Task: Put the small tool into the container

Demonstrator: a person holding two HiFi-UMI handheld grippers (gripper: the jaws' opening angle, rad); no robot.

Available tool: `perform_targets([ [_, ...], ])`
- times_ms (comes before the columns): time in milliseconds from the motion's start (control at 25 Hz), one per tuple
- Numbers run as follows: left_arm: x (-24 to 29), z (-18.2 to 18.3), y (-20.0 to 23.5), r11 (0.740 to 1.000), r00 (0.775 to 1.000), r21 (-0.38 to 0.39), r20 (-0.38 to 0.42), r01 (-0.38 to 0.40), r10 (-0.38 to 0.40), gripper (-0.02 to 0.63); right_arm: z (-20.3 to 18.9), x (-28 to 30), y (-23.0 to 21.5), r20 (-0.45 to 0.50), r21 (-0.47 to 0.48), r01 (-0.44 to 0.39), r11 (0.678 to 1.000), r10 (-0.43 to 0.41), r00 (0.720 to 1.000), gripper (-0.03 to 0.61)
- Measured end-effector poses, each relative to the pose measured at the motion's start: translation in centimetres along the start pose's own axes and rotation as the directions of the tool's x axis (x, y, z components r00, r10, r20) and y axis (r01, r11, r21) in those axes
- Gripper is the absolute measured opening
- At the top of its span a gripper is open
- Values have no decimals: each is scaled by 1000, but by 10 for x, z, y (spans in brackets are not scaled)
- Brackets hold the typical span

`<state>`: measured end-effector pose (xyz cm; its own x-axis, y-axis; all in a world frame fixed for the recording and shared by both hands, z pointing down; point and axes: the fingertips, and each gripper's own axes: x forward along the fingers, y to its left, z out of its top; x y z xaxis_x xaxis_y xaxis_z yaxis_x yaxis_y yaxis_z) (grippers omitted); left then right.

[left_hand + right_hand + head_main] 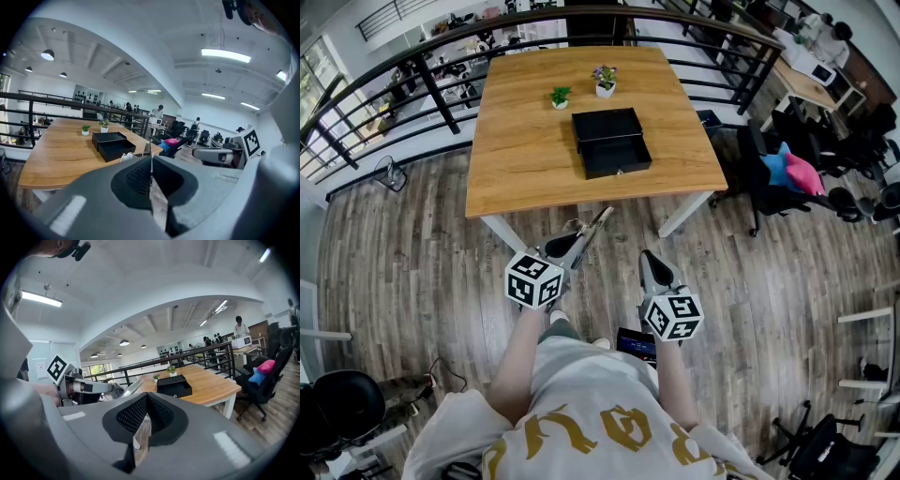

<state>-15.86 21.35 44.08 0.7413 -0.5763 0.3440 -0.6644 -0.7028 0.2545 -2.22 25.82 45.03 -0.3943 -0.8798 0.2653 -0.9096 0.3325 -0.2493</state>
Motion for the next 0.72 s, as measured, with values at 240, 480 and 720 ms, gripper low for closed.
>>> perform_targets([
  [240, -3, -1, 8, 1000, 1000, -11, 8, -25, 25, 5, -1, -8, -3, 0, -15, 8, 1000, -8, 1000, 25],
  [480, 3, 2, 1, 1000, 1000, 13, 6, -25, 25, 5, 3, -22, -19, 23, -6, 43, 999, -43, 999, 25],
  [720, 14, 7, 4, 997, 999, 68, -5, -37, 37, 5, -1, -24, -38, 36, 25, 80, 996, -81, 996, 25],
])
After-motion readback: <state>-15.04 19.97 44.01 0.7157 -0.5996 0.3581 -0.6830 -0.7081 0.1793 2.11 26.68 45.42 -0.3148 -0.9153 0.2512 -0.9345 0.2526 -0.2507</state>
